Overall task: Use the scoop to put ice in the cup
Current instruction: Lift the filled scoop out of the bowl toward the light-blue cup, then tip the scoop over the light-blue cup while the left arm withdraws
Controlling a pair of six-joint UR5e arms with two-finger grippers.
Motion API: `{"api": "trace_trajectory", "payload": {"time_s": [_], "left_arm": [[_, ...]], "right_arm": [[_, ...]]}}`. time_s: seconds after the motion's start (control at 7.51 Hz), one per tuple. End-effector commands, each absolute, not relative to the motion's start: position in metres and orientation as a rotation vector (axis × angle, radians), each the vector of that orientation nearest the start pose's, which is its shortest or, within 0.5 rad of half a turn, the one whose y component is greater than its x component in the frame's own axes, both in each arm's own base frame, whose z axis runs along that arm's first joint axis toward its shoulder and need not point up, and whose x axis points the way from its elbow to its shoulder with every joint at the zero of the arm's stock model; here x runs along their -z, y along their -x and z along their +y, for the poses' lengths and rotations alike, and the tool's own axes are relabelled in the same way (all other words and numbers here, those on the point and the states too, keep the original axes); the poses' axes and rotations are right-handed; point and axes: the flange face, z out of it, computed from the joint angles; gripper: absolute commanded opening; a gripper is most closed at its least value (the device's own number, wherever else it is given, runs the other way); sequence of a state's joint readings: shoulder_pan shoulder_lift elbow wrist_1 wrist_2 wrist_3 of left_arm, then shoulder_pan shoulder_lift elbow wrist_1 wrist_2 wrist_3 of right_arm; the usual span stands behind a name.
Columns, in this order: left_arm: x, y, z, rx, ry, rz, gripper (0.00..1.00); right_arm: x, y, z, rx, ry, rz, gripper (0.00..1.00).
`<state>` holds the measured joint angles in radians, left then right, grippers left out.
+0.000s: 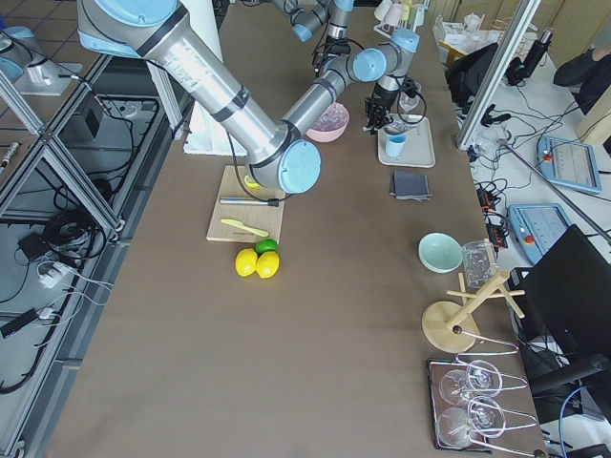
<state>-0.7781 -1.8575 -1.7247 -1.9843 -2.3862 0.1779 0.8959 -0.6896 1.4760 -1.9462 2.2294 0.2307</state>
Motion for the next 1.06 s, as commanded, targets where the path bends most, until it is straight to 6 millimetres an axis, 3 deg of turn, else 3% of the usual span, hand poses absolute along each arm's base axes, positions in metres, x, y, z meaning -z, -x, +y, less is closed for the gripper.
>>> {"api": "trace_trajectory", "payload": {"time_s": [0.0,0.53,0.8,0.93], "left_arm": [[-0.385,-0.349,-0.453,-1.129,-0.405,0.989,0.98],[-0.417,-0.272,-0.448,-0.976,-0.292,0.848,0.98],[-0.433,-0.231,-0.448,-0.895,-0.258,0.789,0.98],[-0.446,-0.209,-0.452,-0.844,-0.231,0.764,0.98]], "right_arm": [[-0.180,0.407,-0.622,0.567,0.067,-0.701,0.00],[-0.146,0.422,-0.613,0.578,0.195,-0.633,0.00],[-0.148,0.428,-0.607,0.589,0.200,-0.628,0.00],[-0.152,0.433,-0.591,0.616,0.183,-0.621,0.00]]}}
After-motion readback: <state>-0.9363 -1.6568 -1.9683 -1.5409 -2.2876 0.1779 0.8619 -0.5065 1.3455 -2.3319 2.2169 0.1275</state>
